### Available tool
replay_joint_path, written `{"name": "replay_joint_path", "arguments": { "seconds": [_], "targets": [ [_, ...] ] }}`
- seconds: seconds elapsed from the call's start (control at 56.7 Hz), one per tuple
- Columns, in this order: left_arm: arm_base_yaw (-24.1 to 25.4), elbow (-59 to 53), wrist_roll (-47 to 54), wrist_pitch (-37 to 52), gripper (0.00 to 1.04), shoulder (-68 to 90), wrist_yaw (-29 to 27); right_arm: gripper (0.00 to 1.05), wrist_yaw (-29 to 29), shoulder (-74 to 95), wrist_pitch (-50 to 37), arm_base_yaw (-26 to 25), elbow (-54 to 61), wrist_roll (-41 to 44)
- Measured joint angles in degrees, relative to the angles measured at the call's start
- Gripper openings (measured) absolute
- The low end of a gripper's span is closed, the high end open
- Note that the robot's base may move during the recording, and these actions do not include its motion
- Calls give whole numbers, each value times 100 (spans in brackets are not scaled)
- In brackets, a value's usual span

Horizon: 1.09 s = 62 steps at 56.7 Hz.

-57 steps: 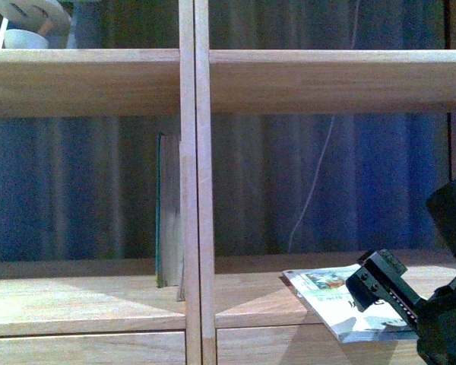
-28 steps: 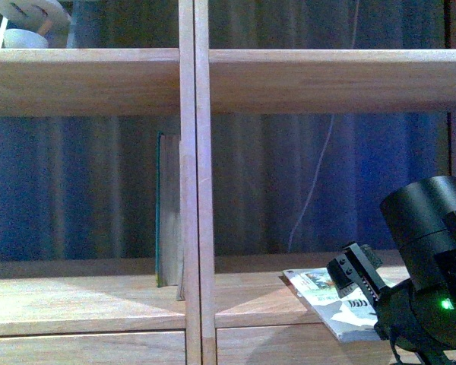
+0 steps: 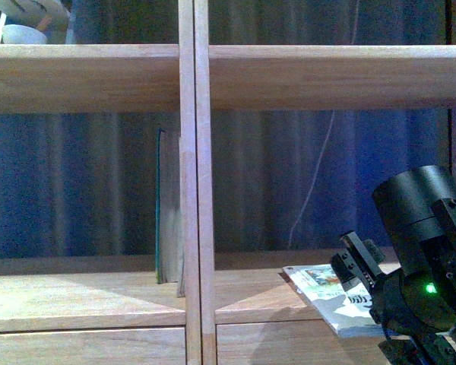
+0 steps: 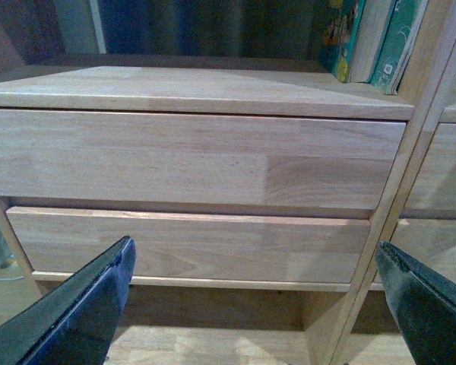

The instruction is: Organize books on shelf

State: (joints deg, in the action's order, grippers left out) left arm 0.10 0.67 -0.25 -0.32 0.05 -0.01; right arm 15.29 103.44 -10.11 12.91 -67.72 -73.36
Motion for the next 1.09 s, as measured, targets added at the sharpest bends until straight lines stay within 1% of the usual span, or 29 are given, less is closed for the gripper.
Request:
{"name": "replay_joint_path", "arguments": {
  "seconds": [0.035, 0.159, 0.194, 0.265, 0.371, 0.406, 0.512, 0.794, 0.953, 1.094],
  "targets": [
    [0, -2, 0, 0, 97, 0, 0, 56, 0, 2, -9, -4, 0, 2],
    [0, -2, -2, 0, 97, 0, 0, 39, -2, 0, -122, -35, 4, 11],
    [0, 0, -2, 0, 97, 0, 0, 32, -2, -9, -192, -39, 22, 48],
    [0, 0, 0, 0, 97, 0, 0, 23, -7, -55, -282, -39, 81, 122],
    [0, 0, -2, 0, 97, 0, 0, 10, -37, -181, -415, -39, 212, 271],
    [0, 0, 0, 0, 97, 0, 0, 8, -39, -234, -450, -39, 267, 326],
    [0, -2, -2, 0, 97, 0, 0, 7, -101, -424, -544, -81, 476, 490],
    [0, 0, 0, 0, 97, 0, 0, 7, -590, -1220, -828, -393, 1106, 1152],
    [0, -2, -2, 0, 97, 0, 0, 7, -1080, -1816, -1003, -573, 1357, 1679],
    [0, 0, -2, 0, 97, 0, 0, 7, -1687, -2387, -981, -688, 1386, 2131]
  ]
}}
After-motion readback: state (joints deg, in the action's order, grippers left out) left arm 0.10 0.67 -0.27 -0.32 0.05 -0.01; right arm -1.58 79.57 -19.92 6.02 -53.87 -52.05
